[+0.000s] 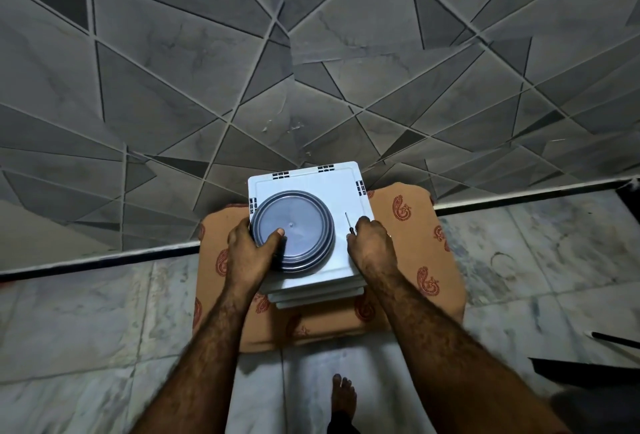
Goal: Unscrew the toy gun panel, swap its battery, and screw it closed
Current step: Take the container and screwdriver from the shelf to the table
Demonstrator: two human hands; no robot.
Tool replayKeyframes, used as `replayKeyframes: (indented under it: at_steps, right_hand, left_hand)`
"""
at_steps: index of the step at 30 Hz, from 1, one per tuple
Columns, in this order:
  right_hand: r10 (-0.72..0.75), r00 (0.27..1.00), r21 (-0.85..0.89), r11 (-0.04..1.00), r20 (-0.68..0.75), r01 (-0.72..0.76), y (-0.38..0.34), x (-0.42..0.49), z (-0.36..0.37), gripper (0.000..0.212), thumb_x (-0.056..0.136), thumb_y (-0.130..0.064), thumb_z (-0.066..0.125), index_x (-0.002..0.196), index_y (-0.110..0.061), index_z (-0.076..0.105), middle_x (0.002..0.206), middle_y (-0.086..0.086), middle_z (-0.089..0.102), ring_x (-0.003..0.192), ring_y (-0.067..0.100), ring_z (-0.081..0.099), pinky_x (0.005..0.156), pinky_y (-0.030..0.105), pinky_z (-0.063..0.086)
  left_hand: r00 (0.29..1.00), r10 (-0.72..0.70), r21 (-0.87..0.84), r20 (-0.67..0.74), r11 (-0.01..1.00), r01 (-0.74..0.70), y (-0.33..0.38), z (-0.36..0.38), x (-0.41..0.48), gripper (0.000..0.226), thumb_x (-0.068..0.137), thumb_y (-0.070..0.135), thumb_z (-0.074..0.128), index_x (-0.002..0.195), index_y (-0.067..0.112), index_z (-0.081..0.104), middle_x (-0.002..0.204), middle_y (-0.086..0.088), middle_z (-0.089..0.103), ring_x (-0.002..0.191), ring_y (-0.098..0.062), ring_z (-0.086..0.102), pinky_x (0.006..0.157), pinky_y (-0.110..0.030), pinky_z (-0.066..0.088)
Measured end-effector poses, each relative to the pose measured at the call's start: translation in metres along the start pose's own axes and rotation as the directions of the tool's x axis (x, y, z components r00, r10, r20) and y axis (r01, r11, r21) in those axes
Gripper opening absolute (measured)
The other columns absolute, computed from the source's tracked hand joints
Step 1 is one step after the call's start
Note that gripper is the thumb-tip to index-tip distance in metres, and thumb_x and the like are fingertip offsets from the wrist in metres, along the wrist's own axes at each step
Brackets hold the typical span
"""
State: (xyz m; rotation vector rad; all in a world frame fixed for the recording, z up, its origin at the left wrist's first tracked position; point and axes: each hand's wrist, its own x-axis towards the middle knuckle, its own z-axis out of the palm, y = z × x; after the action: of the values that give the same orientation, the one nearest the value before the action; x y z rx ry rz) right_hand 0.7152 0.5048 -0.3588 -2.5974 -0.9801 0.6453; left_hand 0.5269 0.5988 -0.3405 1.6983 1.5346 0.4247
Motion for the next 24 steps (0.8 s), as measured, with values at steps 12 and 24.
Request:
replayKeyframes:
  at_steps: [12,24]
  right_hand:
    - [0.117,0.992,0.051,0.992,0.048,-0.119,-0.009,0.003,-0.001,0.02,0.09,-0.02,0.056,0.103,-0.005,0.063,0.1,0.012,0.065,0.083,0.028,0.059,0.067,0.028,0.043]
    - [0.172,0.98,0.584,0.788,0.096,-0.195,-0.034,-0.002,-0.006,0.01,0.092,-0.021,0.059,0.092,-0.012,0.061,0.087,0.004,0.067,0.083,0.023,0.067,0.076,0.035,0.059]
  left_hand:
    - [0.977,-0.204,-0.174,0.058,0.962,0.211,-0.007,0.01,0.008,0.051,0.087,0.041,0.064,0.126,0.01,0.055,0.118,-0.009,0.064,0.103,-0.027,0.063,0.087,-0.042,0.055]
    - [0.949,-0.294,-0.316,0.111,0.895,0.314,-0.009,0.012,0.013,0.046,0.085,0.037,0.064,0.124,0.014,0.057,0.11,-0.005,0.068,0.097,-0.024,0.065,0.084,-0.043,0.057]
